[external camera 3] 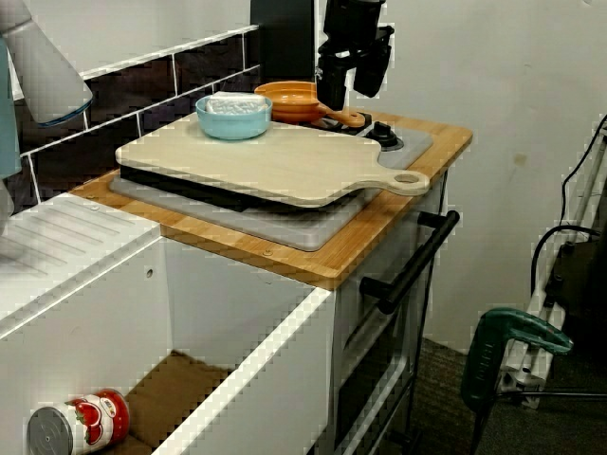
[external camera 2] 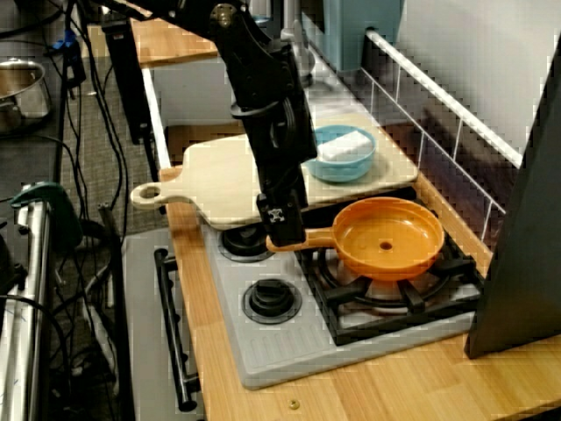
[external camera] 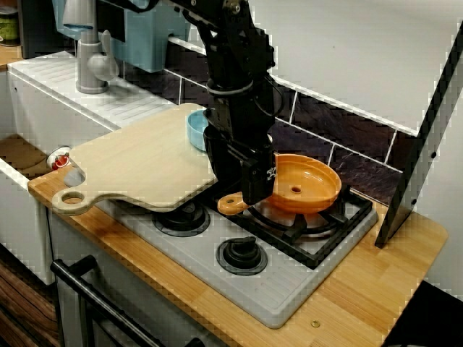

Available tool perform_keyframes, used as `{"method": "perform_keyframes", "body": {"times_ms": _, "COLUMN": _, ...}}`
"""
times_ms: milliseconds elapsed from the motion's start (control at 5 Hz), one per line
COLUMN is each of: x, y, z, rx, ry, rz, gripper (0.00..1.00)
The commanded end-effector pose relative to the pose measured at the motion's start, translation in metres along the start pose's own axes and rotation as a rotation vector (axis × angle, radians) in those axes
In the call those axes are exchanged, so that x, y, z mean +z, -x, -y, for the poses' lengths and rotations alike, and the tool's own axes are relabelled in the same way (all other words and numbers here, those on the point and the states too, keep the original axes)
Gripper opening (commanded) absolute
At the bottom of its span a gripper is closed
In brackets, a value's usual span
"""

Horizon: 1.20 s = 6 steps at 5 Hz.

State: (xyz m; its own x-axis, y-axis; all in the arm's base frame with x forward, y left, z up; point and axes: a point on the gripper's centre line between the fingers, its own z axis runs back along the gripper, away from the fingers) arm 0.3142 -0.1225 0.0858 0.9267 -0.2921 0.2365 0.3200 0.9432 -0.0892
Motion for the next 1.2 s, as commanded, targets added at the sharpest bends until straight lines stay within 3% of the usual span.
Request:
{"method": "perform_keyframes", "body": {"times_ms": 0, "x": 0.003, "y": -0.005, "z": -0.002, "rx": -0.009, "ry": -0.006, "rz": 0.031, "gripper": 1.0}}
{"method": "perform_keyframes", "body": {"times_ms": 400, "x": -0.018, "y": -0.006, "z": -0.002, "rx": -0.01, "ry": -0.031, "rz": 0.017, "gripper": 1.0}}
{"method": "perform_keyframes", "body": {"times_ms": 800, "x": -0.023, "y": -0.007, "z": -0.002, "rx": -0.004, "ry": -0.032, "rz": 0.012, "gripper": 1.0}}
{"method": "perform_keyframes", "body": {"times_ms": 1000, "x": -0.023, "y": -0.008, "z": -0.004, "rx": 0.006, "ry": -0.022, "rz": 0.004, "gripper": 0.0}}
